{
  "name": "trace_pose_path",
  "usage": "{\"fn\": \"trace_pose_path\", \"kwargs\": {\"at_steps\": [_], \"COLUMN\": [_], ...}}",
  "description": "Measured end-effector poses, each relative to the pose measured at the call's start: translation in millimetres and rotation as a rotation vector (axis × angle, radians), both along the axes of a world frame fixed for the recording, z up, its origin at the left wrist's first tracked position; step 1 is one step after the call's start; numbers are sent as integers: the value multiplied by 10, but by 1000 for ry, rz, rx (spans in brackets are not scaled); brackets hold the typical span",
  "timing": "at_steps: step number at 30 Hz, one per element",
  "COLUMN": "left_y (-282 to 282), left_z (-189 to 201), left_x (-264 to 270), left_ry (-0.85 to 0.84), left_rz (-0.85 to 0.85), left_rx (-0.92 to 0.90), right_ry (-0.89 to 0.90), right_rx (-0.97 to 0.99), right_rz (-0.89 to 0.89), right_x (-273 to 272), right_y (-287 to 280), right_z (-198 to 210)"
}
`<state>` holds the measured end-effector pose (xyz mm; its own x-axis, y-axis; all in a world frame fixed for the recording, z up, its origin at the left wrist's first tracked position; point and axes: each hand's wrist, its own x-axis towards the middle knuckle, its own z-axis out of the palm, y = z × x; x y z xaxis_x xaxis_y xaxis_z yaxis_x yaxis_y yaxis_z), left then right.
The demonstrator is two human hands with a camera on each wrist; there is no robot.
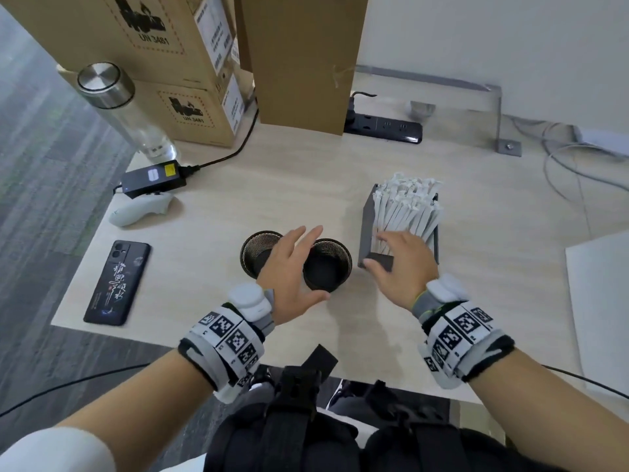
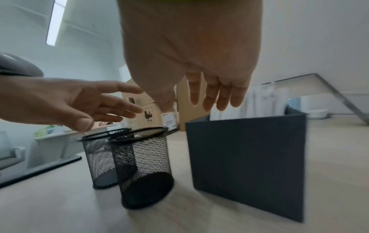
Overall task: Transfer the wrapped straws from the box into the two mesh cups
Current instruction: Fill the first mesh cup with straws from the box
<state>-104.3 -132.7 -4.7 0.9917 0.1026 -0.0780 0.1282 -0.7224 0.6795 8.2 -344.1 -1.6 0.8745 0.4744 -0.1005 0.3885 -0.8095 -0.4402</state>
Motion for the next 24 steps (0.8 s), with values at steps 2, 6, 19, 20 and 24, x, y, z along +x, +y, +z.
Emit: {"fn": "trace_pose_path", "kwargs": {"at_steps": [2, 6, 19, 20, 24], "left_y": [-120, -254, -341, -340, -355], "left_z": [-76, -195, -362, -378, -414], "left_x": [-29, -64, -143, -133, -20], "left_ry": [-2, -48, -76, -64, -38], "left_rz": [31, 31, 76, 83, 131], "left_rx": [-50, 89, 0, -12, -103], "right_ry": [27, -2, 94, 154, 270], "right_rx": [-68, -63, 300, 327, 336], "right_rz": [14, 69, -340, -390, -441], "right_x": [-11, -137, -169, -128, -45], "right_y": [-123, -241, -524, -492, -286], "right_z": [-73, -142, 59, 73, -56]}}
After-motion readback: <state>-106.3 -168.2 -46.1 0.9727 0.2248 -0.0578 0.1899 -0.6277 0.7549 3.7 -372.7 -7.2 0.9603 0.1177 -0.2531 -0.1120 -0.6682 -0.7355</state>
